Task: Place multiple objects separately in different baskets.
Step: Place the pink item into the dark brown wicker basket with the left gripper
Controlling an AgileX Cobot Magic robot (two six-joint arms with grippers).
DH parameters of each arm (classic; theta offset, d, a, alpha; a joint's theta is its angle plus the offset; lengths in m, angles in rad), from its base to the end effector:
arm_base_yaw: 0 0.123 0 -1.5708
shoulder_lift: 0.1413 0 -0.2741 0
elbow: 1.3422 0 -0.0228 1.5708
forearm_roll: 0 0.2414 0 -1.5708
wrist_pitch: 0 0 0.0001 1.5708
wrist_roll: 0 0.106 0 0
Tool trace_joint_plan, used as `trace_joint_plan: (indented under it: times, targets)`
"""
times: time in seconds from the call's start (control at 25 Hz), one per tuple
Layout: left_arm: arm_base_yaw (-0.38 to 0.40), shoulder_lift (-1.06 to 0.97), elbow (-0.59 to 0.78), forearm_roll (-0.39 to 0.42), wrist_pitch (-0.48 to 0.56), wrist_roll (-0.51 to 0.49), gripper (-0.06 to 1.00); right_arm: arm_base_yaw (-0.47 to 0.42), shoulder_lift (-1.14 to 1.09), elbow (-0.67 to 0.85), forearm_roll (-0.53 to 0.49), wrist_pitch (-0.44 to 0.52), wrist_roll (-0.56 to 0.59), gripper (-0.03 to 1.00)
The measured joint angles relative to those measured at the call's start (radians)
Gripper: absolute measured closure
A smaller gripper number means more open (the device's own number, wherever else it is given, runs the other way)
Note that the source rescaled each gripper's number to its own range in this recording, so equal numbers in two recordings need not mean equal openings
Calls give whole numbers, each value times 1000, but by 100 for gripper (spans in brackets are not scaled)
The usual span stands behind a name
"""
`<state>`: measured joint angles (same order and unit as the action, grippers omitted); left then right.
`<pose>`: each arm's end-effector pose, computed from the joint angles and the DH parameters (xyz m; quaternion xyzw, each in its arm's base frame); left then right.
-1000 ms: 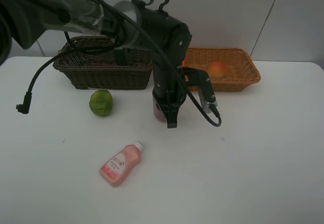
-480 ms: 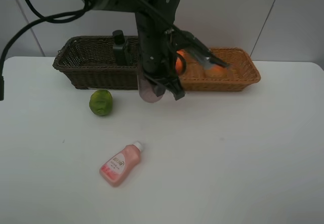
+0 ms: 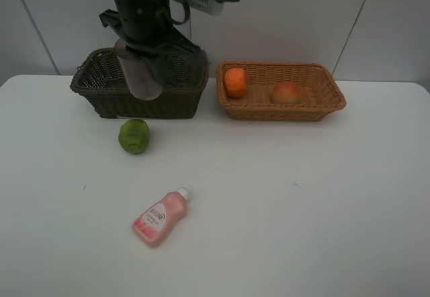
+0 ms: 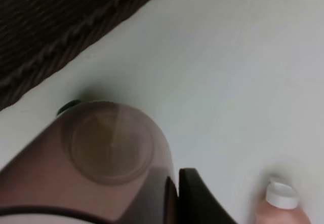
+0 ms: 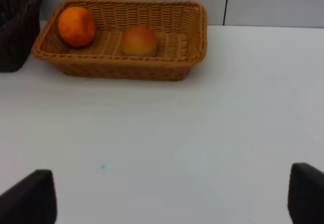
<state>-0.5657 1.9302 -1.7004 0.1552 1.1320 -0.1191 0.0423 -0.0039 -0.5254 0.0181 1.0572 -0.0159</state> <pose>0.3497 -0.2044 0.2515 0.2400 0.9567 0.0205 0.1636 0.0080 0.0020 0.2735 -0.0250 0.8441 0.0161 0.5353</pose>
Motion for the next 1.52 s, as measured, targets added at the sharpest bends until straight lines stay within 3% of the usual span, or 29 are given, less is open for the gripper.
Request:
trace_joint_plan:
  times: [0.36,0.6,0.96,1.52]
  targets:
    - [206,-56,0,3,-14,-21,86,0,0,0,0,0,0,0]
    - [305,-54,32,3,-174,-35,86,0,0,0,0,0,0,0]
    - [331,50,104,3,-463,-48,86,0,0,0,0,0,0,0]
    - [341,228,108,-1,-671,-48,86,0,0,0,0,0,0,0]
